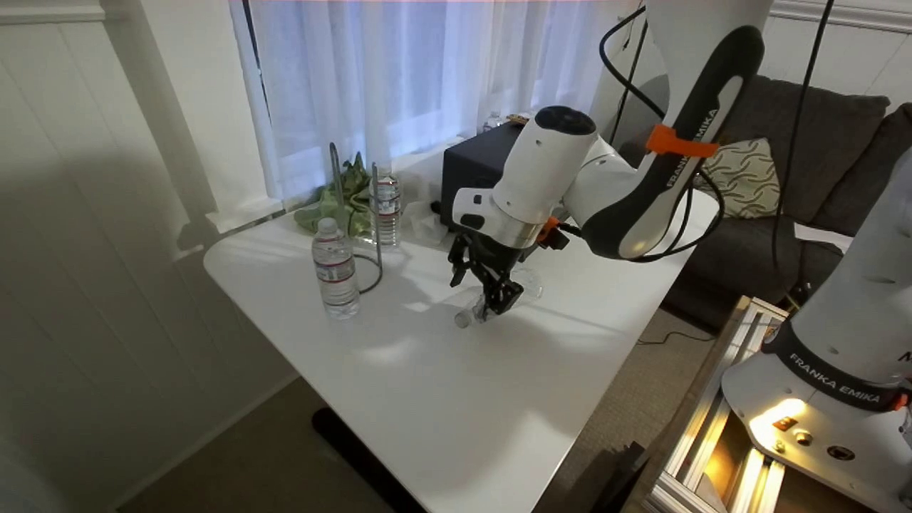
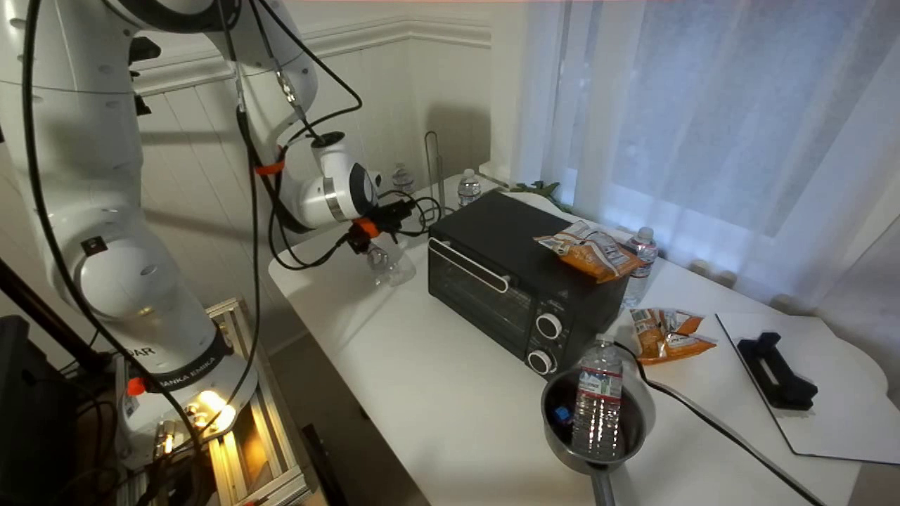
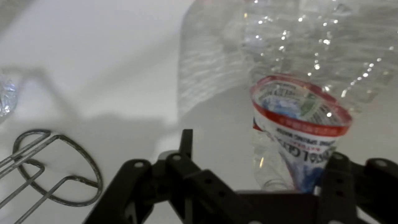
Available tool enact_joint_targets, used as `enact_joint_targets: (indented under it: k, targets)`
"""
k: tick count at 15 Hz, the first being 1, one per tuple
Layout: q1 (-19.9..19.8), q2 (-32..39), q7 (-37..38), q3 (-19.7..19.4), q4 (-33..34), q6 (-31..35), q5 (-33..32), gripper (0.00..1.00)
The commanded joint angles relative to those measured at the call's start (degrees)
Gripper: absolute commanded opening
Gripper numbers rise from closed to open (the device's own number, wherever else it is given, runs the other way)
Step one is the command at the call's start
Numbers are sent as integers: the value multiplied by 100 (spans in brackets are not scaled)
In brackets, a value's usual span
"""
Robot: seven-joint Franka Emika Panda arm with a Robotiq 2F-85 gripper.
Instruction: Squeeze the water bottle on the counter
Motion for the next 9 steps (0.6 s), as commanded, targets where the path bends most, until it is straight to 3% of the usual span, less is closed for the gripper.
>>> enact_joint_targets:
  k: [1,9]
  targets:
    - [-46,-597,6,66,-412,-116,-26,100]
    - [94,-1128,188,-125,-480,-248,-79,100]
